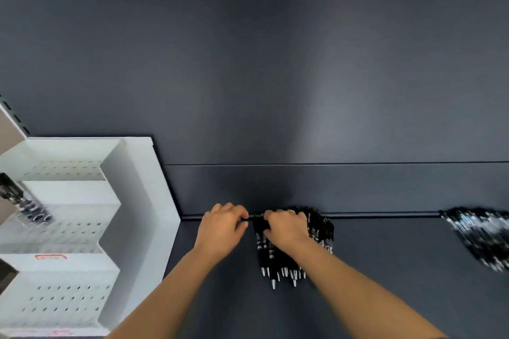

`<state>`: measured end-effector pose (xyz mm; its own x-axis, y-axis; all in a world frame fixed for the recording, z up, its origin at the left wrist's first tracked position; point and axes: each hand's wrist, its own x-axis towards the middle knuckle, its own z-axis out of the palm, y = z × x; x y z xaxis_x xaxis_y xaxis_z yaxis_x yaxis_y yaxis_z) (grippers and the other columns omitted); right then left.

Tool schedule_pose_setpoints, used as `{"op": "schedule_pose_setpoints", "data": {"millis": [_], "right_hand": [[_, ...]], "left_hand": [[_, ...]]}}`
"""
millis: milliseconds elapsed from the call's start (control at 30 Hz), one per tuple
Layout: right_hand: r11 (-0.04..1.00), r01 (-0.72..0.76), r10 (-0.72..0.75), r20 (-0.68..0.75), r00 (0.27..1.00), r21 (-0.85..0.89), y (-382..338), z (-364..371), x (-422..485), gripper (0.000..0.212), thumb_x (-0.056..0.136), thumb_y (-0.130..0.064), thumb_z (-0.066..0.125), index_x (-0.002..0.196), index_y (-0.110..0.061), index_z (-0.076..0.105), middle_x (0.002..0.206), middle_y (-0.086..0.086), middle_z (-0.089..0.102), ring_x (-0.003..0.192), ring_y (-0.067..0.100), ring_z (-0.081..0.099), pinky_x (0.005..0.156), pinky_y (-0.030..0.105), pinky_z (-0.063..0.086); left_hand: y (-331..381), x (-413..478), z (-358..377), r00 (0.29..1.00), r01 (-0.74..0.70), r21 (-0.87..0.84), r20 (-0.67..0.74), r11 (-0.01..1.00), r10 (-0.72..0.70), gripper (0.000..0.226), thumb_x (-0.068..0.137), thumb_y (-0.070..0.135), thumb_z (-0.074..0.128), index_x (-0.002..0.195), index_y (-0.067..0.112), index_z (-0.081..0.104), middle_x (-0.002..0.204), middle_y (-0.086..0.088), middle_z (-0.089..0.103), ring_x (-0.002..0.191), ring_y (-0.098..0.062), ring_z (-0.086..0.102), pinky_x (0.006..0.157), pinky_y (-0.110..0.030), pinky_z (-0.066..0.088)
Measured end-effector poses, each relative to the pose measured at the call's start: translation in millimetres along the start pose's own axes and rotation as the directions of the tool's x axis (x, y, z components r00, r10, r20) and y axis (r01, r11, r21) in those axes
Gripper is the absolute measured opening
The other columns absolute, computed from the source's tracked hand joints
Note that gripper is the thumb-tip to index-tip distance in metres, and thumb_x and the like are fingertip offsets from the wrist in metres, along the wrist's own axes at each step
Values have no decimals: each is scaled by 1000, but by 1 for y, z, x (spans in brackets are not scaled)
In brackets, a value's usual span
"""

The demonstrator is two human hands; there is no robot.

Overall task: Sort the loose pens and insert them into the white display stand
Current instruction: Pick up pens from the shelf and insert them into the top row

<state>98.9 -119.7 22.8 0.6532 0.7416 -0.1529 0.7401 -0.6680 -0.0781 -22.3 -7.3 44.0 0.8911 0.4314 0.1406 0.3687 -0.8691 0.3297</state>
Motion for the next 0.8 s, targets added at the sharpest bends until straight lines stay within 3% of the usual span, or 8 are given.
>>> {"op": "schedule_pose_setpoints", "data": {"millis": [100, 200, 467, 633, 800], "right_hand": [[996, -18, 17, -14, 1000, -92, -9, 11, 6, 34, 89, -29, 56, 121, -22, 48, 117, 5, 63, 114, 30, 53, 91, 42, 32], [996, -50, 49, -7, 999, -77, -17, 13, 14, 36, 86, -25, 57, 120, -22, 46, 111, 6, 66, 113, 30, 54, 89, 42, 30], [915, -162, 158, 39, 987, 371, -4, -4, 22, 30, 84, -23, 56, 114, -20, 54, 107, 11, 66, 102, 32, 61, 76, 32, 46], [805, -161, 203, -10, 979, 572, 10, -9, 13, 32, 83, -18, 60, 115, -17, 54, 89, 9, 65, 89, 31, 63, 74, 31, 50], [707, -134, 208, -22, 978, 694, 15, -9, 5, 28, 85, -11, 58, 112, -15, 51, 72, -4, 51, 75, 22, 60, 73, 46, 57]], "left_hand": [[-7, 8, 11, 998, 10, 13, 62, 1000, -11, 22, 94, 34, 47, 113, 29, 56, 109, 10, 59, 102, -15, 48, 82, -26, 38], [-11, 18, 24, 988, 35, 16, 147, 999, -37, 22, 93, 33, 48, 113, 27, 56, 109, 6, 59, 101, -18, 50, 83, -28, 41], [-8, 40, 59, 906, 212, -109, 396, 971, -153, 44, 91, 25, 51, 134, 23, 42, 125, -9, 47, 116, -28, 51, 93, -41, 46], [9, 44, 71, 901, 239, -83, 390, 967, -189, 38, 90, 22, 49, 127, 21, 41, 120, -10, 41, 108, -31, 52, 81, -36, 46], [11, 37, 71, 917, 272, -142, 339, 952, -212, 26, 92, 11, 42, 117, 13, 40, 112, -13, 53, 95, -29, 57, 77, -39, 49]]}}
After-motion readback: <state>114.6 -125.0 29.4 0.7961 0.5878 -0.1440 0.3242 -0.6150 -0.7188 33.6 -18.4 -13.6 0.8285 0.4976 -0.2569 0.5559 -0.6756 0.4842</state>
